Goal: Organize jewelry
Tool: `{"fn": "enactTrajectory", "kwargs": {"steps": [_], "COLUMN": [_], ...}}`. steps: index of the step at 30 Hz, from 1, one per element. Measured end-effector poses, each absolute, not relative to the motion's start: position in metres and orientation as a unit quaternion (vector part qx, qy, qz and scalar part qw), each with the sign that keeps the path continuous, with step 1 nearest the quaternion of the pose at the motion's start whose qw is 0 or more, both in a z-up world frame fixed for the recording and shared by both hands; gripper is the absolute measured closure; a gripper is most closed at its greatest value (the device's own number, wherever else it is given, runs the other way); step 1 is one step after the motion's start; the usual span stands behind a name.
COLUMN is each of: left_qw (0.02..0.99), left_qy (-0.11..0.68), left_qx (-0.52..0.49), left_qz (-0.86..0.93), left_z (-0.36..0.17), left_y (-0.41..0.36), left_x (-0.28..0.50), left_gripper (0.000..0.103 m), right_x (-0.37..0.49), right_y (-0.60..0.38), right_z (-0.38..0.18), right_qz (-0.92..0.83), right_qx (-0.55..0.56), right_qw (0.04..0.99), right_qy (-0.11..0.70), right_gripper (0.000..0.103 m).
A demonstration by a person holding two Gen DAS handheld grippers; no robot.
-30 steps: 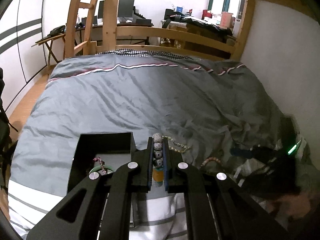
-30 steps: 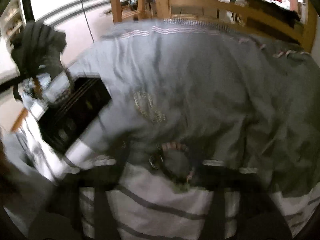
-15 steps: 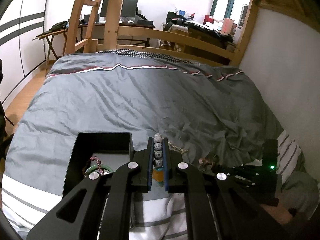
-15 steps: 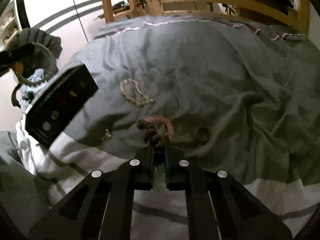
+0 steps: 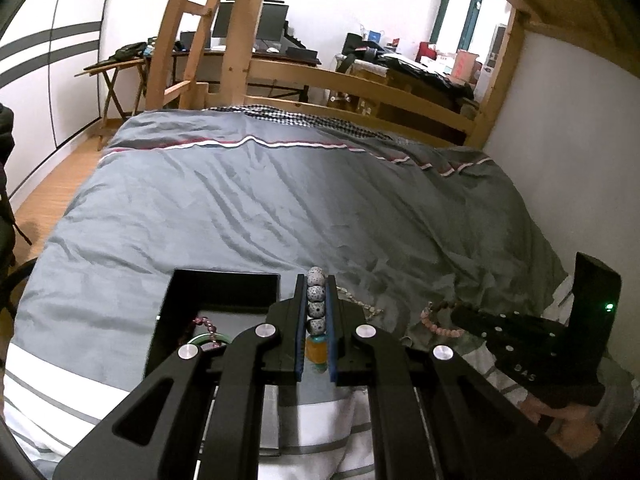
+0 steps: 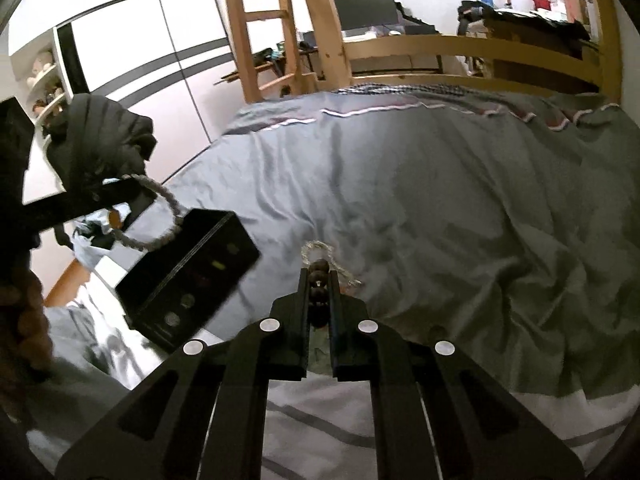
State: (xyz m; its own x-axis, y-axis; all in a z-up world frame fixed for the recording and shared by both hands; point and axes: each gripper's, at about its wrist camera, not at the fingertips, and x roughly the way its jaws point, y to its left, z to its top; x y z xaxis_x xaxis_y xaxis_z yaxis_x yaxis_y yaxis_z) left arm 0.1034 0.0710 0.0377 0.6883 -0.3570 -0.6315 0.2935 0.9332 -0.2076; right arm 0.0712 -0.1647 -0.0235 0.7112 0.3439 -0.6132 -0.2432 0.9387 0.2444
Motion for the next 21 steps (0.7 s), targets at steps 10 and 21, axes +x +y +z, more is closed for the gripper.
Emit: {"fn": "enactTrajectory", "kwargs": {"steps": [10, 21], "left_qw": [0.922, 0.911], "left_qy": [0.351, 0.369], "left_qx": [-0.080, -0.143], "left_qz": [-0.142, -0.120], "left_z": [0.037, 0.021], "left_y": [0.113, 0.153], "left_x": [0.104, 0.114], "left_gripper": [0.096, 0.096], "right_x": [0.080, 0.089], "right_y": [-0.107, -0.023], "right_z": [0.008, 0.007], "right_qz": [0.214, 0.285], "right_qx": [0.056, 0.046], "right_qw": [0.920, 0.899], "right_qy": [0.323, 0.330], "right_gripper": [0.095, 0.095]}}
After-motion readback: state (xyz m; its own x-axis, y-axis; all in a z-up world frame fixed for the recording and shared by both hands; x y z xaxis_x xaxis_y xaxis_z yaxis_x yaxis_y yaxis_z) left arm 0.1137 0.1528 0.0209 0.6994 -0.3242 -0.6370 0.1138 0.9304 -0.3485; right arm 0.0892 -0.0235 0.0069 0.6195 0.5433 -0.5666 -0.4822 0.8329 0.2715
